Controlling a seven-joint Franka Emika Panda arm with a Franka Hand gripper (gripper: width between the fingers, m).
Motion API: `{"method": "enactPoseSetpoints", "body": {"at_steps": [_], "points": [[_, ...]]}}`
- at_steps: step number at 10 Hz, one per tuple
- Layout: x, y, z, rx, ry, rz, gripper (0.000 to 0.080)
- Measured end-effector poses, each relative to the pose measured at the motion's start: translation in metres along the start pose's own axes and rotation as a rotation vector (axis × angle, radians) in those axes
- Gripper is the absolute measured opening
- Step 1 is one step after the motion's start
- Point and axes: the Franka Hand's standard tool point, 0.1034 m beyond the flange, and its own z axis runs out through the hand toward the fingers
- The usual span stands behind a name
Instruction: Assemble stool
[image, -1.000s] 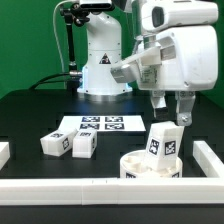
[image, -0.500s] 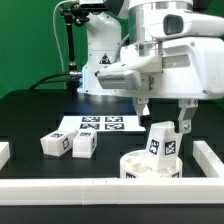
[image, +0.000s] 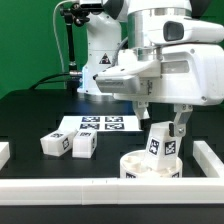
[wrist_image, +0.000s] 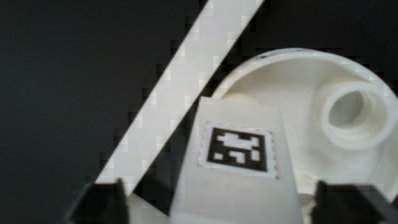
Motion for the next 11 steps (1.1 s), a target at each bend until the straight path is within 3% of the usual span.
{"method": "enactPoseSetpoints", "body": {"at_steps": [1, 2, 5, 11], "points": [[-0.0004, -0.0003, 0.0001, 0.0, 0.0, 0.001, 0.038], [-0.0005, -0.0004, 0.0002, 0.0, 0.0, 0.004, 0.0339], [-0.0007, -0.0006, 0.0002, 0.001, 0.0, 0.076, 0.0339], [0.0042, -0.0012, 0.0015, 0.009, 0.004, 0.606, 0.034]]}}
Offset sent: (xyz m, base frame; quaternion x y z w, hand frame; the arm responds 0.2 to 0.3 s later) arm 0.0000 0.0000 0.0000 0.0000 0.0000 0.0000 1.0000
